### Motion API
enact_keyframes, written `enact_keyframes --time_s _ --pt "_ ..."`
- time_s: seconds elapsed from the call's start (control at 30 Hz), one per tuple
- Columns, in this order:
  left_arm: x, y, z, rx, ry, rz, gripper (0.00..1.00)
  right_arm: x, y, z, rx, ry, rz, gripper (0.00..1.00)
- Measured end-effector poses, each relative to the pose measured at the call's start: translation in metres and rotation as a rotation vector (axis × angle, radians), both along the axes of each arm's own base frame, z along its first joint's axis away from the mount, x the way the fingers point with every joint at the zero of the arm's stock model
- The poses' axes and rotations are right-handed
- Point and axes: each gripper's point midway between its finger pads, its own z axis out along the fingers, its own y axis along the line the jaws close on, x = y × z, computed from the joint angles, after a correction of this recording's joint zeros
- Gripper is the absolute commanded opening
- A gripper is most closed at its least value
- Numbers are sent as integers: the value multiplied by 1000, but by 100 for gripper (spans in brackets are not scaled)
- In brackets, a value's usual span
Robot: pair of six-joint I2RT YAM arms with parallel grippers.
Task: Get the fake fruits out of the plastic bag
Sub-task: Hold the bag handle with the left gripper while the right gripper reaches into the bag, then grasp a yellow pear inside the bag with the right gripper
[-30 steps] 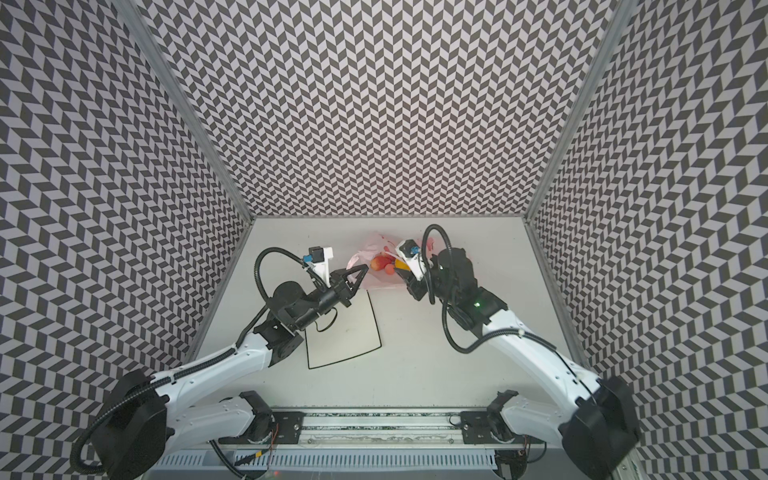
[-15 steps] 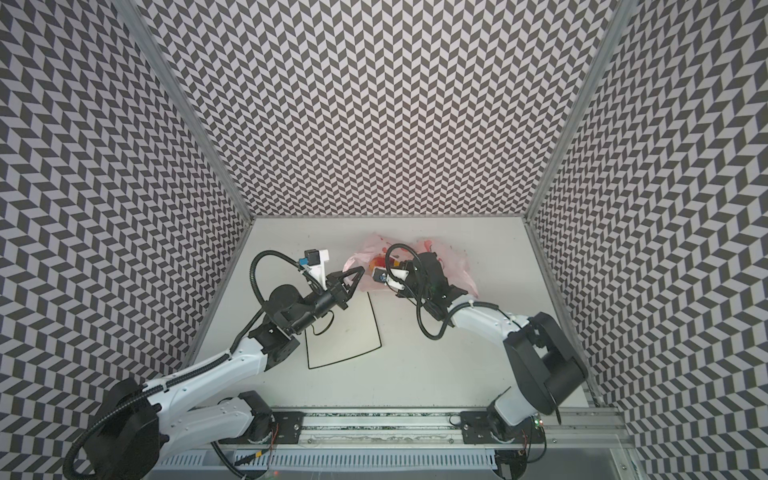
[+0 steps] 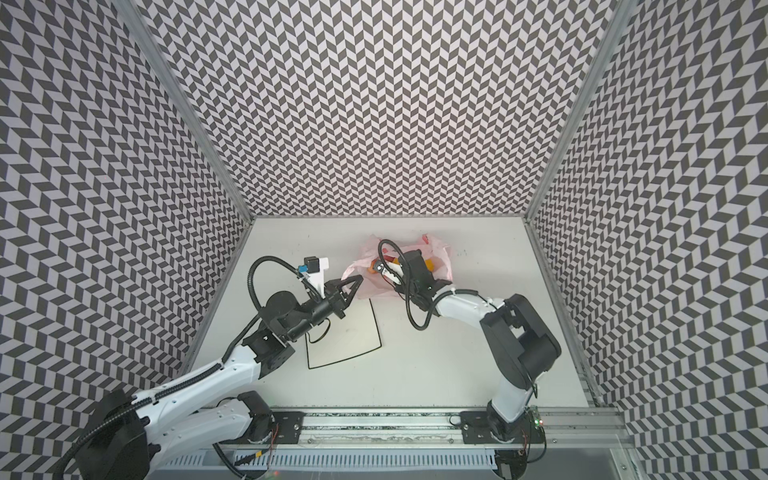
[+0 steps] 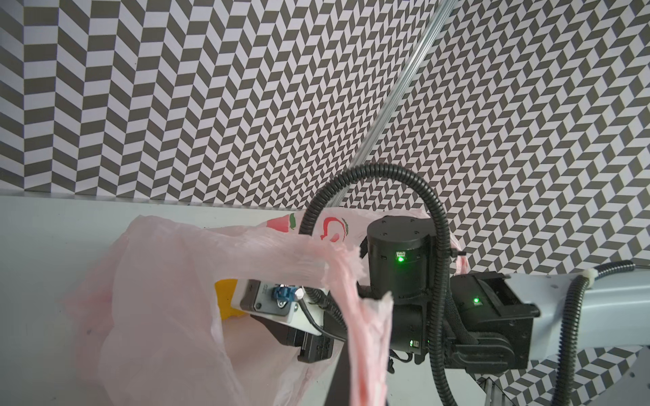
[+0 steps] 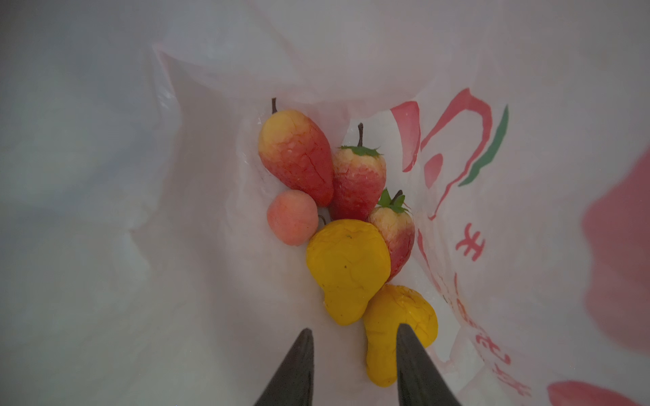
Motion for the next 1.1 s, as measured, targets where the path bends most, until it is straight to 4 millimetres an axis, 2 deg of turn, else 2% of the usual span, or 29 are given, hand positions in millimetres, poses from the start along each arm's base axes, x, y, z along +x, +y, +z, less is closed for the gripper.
enact_keyframes --time_s 0.13,0.27,0.43,0.63,0.83,1.1 --pt "-5 0 -9 17 8 -9 0 1 -5 -8 111 130 -180 48" --pt "-11 -2 -21 43 18 -28 0 -5 -4 -13 300 241 -348 53" --pt "-21 -8 -38 77 33 -65 0 -10 8 -15 578 371 -508 56" --pt "-36 -17 -50 109 39 -119 0 -2 29 -17 857 469 -634 60" --pt "-45 -24 -53 116 39 -152 0 15 27 -39 901 453 -754 64" --pt "-49 -29 -55 122 38 -171 0 51 12 -33 820 262 -807 76"
